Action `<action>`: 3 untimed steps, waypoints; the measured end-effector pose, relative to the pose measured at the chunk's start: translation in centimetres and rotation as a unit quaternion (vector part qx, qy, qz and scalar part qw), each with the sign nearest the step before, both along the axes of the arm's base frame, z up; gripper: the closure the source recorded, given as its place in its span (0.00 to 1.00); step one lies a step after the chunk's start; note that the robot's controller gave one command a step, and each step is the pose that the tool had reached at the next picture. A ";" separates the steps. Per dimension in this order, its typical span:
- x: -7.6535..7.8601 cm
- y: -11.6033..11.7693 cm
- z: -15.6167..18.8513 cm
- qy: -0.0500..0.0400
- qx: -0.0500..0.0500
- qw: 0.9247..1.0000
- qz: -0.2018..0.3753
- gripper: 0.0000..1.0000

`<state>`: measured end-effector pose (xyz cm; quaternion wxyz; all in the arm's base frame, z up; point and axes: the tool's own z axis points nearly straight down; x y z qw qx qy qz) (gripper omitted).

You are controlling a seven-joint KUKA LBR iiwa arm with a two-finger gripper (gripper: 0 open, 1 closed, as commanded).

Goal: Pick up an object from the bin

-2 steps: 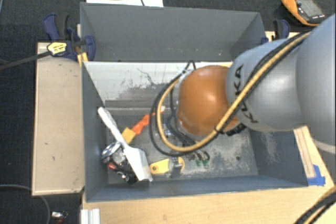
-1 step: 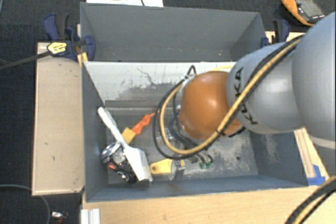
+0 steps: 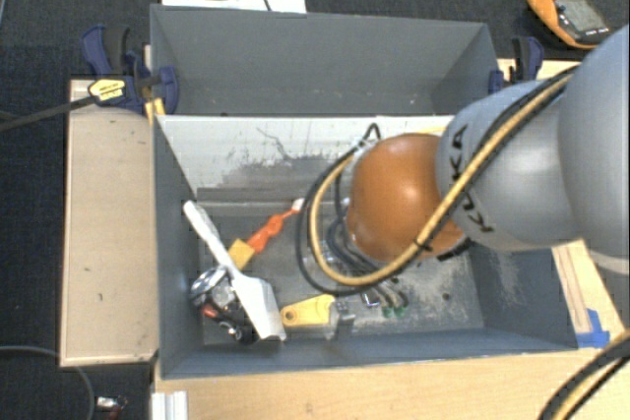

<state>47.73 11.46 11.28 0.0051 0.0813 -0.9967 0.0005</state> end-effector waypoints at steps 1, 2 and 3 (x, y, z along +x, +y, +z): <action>0.4 0.3 -4.3 -0.009 0.003 0.991 0.137 0.00; 0.2 0.4 -4.8 -0.004 0.003 0.996 0.085 1.00; 0.2 0.4 -4.7 -0.003 0.002 0.997 0.076 1.00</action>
Offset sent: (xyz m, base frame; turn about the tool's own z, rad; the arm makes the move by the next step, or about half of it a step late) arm 0.0000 0.0034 -0.0428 -0.0997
